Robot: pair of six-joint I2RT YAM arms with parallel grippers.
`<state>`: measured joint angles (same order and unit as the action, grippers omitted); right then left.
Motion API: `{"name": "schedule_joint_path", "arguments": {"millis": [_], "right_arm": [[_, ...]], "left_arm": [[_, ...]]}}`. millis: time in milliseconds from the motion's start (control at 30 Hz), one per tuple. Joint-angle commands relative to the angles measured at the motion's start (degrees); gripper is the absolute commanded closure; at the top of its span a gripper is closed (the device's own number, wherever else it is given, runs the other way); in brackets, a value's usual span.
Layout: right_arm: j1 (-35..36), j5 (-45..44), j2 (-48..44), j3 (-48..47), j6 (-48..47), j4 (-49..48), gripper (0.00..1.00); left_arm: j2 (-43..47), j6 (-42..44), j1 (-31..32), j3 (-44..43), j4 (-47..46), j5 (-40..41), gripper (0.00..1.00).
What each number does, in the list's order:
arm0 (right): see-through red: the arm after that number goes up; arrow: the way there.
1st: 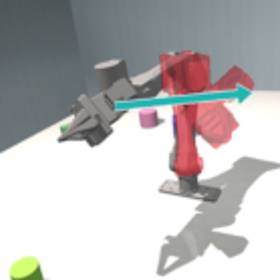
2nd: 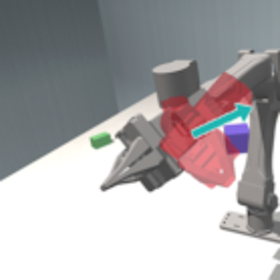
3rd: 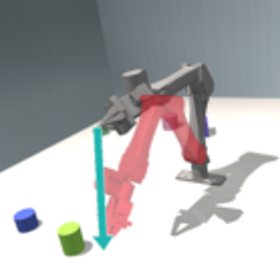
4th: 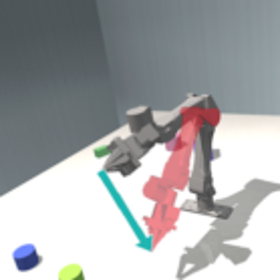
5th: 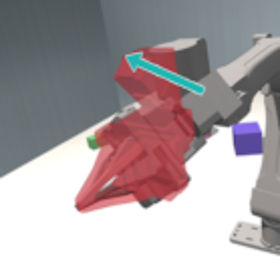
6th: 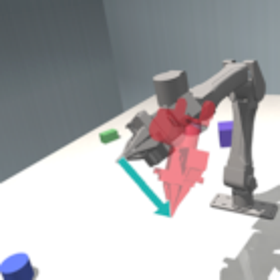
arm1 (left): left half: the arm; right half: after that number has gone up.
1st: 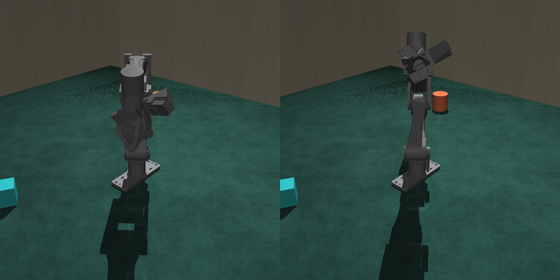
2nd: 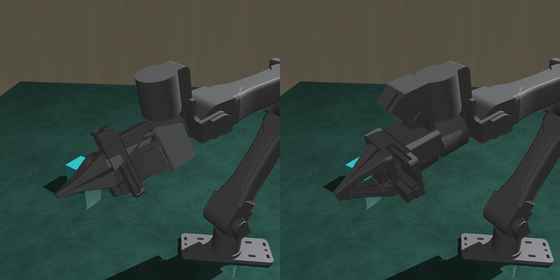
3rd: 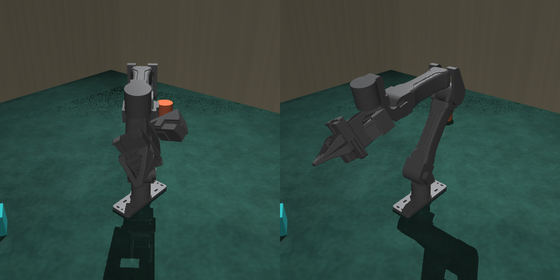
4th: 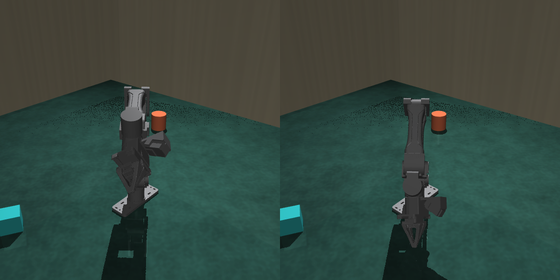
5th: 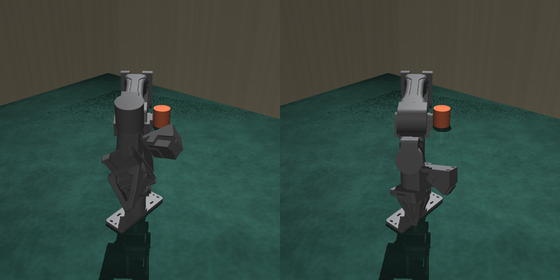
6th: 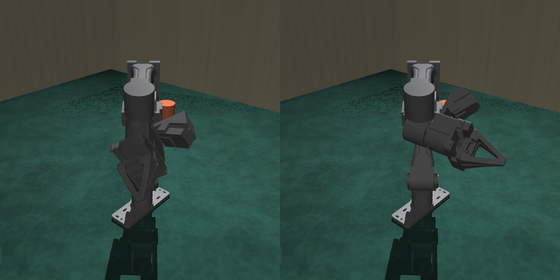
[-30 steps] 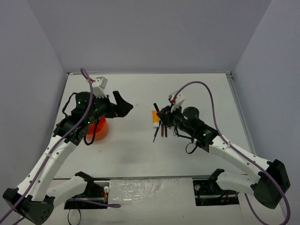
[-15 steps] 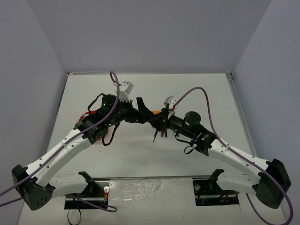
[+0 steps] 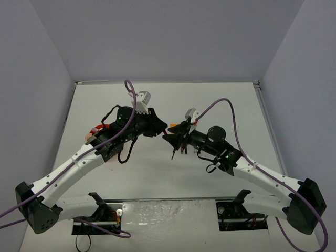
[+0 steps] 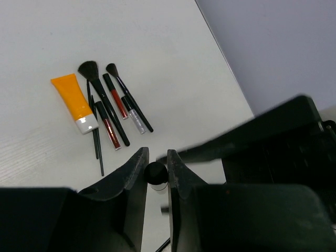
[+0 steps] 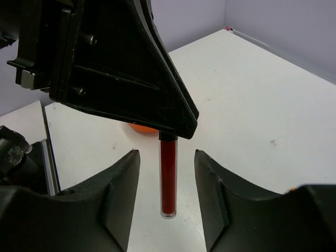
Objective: Organize the makeup
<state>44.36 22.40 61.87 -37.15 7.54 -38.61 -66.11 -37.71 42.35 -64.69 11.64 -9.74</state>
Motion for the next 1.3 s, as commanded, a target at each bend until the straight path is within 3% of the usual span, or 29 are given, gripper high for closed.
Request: {"name": "schedule_joint_path", "arguments": {"millis": [0, 33, 100, 167, 300, 367, 567, 867, 1267], "right_arm": [[0.5, -1.0, -1.0, -0.9, -0.2, -6.3, 0.39], [0.5, -1.4, -1.1, -1.1, -0.3, -5.9, 0.24], [0.4, -2.9, -1.2, -1.6, -0.5, -4.1, 0.06], [0.3, -4.6, -1.7, -2.0, -0.9, -2.2, 0.01], [0.3, -9.2, -3.4, -2.0, -2.0, 2.4, 0.0], [0.2, -12.8, -4.4, -1.6, -2.4, 3.8, 0.0], [-0.2, -17.6, -5.8, 0.3, -3.5, 6.9, 0.0], [-0.8, -18.7, -6.9, 3.1, -4.2, 6.9, 0.0], [-1.6, -18.3, -8.2, 4.9, -3.5, 5.8, 0.0]], "left_arm": [[1.6, 0.1, -0.2, -1.2, -2.8, 3.0, 1.0], [2.0, 0.3, -0.2, -1.1, -2.3, 3.7, 1.0], [3.0, 0.4, -0.2, -0.3, -0.8, 6.6, 1.0], [4.7, 0.8, -0.4, 0.7, 1.1, 11.0, 1.0], [8.2, 2.1, -1.8, 1.9, 7.1, 21.5, 1.0], [10.5, 1.6, -5.6, 3.6, 10.1, 24.2, 1.0], [18.6, -0.7, -21.0, 11.0, 12.1, 25.3, 1.0], [21.9, -3.5, -34.2, 18.7, 9.3, 25.5, 1.0], [20.2, -4.1, -37.0, 25.7, -0.6, 27.7, 1.0]]}}
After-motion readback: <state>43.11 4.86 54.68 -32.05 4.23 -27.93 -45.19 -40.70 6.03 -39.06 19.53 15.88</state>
